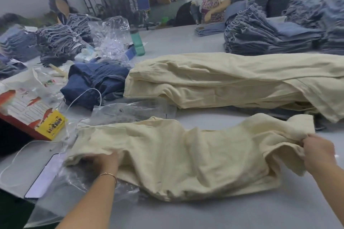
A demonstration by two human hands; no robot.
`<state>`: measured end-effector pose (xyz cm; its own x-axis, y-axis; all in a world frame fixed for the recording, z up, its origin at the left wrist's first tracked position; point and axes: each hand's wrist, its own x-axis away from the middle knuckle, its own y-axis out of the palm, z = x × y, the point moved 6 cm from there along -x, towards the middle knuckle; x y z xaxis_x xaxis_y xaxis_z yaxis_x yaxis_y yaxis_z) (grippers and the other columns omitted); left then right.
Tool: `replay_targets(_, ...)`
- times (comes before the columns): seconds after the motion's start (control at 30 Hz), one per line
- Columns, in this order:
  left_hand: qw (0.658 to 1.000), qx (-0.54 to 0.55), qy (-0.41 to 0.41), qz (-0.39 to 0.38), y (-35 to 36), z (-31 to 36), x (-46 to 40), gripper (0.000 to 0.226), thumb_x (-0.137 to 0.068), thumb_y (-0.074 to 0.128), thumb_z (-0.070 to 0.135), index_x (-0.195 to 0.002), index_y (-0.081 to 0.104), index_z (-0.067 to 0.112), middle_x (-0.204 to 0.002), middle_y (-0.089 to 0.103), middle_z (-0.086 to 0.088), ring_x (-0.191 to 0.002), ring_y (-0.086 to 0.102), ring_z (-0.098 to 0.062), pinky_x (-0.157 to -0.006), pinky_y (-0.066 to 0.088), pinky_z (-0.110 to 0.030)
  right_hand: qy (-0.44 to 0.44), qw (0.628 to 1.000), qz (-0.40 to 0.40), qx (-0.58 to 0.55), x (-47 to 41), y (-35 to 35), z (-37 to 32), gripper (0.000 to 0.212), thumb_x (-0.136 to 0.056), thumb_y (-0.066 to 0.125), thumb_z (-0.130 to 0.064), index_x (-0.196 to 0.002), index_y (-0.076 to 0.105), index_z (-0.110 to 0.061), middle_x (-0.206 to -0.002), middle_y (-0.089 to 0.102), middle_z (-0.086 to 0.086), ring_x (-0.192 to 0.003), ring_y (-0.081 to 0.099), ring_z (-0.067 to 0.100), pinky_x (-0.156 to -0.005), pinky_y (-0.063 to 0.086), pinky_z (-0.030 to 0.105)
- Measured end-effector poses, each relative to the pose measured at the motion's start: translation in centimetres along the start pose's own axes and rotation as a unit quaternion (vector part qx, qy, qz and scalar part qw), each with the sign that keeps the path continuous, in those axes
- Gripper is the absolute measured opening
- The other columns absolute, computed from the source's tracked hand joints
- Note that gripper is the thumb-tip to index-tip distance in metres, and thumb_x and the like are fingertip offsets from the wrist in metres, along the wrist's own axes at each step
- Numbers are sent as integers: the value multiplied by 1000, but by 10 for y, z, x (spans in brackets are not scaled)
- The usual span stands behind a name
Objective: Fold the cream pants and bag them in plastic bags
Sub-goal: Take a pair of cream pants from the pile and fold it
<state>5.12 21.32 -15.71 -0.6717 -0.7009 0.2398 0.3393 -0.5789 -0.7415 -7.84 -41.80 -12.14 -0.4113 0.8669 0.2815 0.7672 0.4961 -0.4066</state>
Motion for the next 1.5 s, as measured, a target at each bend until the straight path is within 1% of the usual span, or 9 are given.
replay_targets(0.13, 963, -185, 183, 75, 16, 37, 55, 72, -88, 55, 24, -150, 19, 21, -160, -5, -10, -146, -4, -34, -116, 3, -56, -14, 984, 10, 176, -30, -35, 31, 23, -93, 44, -7, -92, 60, 9, -94, 58, 33, -91, 56, 46, -73, 43, 47)
replay_targets(0.3, 844, -308, 423, -114, 91, 79, 162, 58, -89, 19, 44, -127, 52, 15, -138, 49, -7, -131, 39, -21, -113, 23, -37, -88, 960, -61, 260, -49, -59, 51, 41, -93, 50, -35, -68, 62, -4, -74, 60, 19, -72, 54, 35, -63, 39, 39)
replay_targets(0.57, 693, -336, 594, -230, 193, 87, 350, 59, -96, 29, 59, -151, 17, 38, -160, 11, 10, -148, 1, -12, -118, 2, -43, -77, 954, -114, 265, -63, -84, 54, 26, -98, 44, -23, -89, 57, -1, -103, 62, 23, -95, 57, 36, -69, 35, 34)
replay_targets(0.7, 695, -408, 513, -297, 220, 77, 370, 64, -92, 22, 69, -150, 8, 45, -161, -2, 7, -148, -6, -28, -112, 5, -62, -79, 957, -130, 245, -77, -109, 43, 30, -99, 41, -11, -115, 61, 5, -124, 57, 26, -115, 52, 35, -88, 37, 34)
replay_targets(0.83, 723, -388, 507, -264, 221, 87, 373, 58, -93, 26, 66, -142, 35, 36, -159, 13, 2, -147, 7, -25, -116, 12, -56, -73, 969, -146, 185, -85, -137, 44, 12, -89, 48, -1, -81, 56, -7, -82, 55, 18, -72, 48, 21, -61, 38, 24)
replay_targets(1.0, 743, -208, 603, -202, 223, 129, 414, 47, -88, 40, 55, -82, 66, 17, -130, 56, -4, -126, 45, -24, -101, 37, -35, 34, 955, -239, 174, -76, -146, 69, 22, -72, 62, 1, -58, 47, -7, -36, 37, -2, -27, 33, 12, -35, 24, 11)
replay_targets(1.17, 689, -177, 640, -291, 282, 192, 482, 26, -95, 50, 32, -111, 62, 17, -122, 58, 3, -118, 47, -17, -95, 39, -29, -13, 941, -198, 273, -82, -133, 78, 50, -88, 55, -54, -55, 45, -17, -58, 49, 0, -63, 52, 23, -56, 36, 28)
replay_targets(1.4, 662, -288, 596, -351, 356, 235, 526, 22, -94, 43, 28, -105, 58, 15, -116, 61, -5, -115, 53, -28, -104, 33, -43, -88, 947, -124, 282, -86, -132, 91, 41, -90, 53, -29, -56, 32, -18, -63, 37, -4, -67, 44, 22, -53, 29, 30)
replay_targets(1.5, 700, -260, 547, -380, 368, 244, 519, 30, -93, 45, 40, -78, 56, 16, -93, 63, -7, -100, 59, -32, -83, 42, -39, -84, 942, -151, 286, -87, -129, 99, 20, -84, 50, -13, -68, 44, -24, -74, 49, -8, -77, 49, 20, -64, 34, 28)
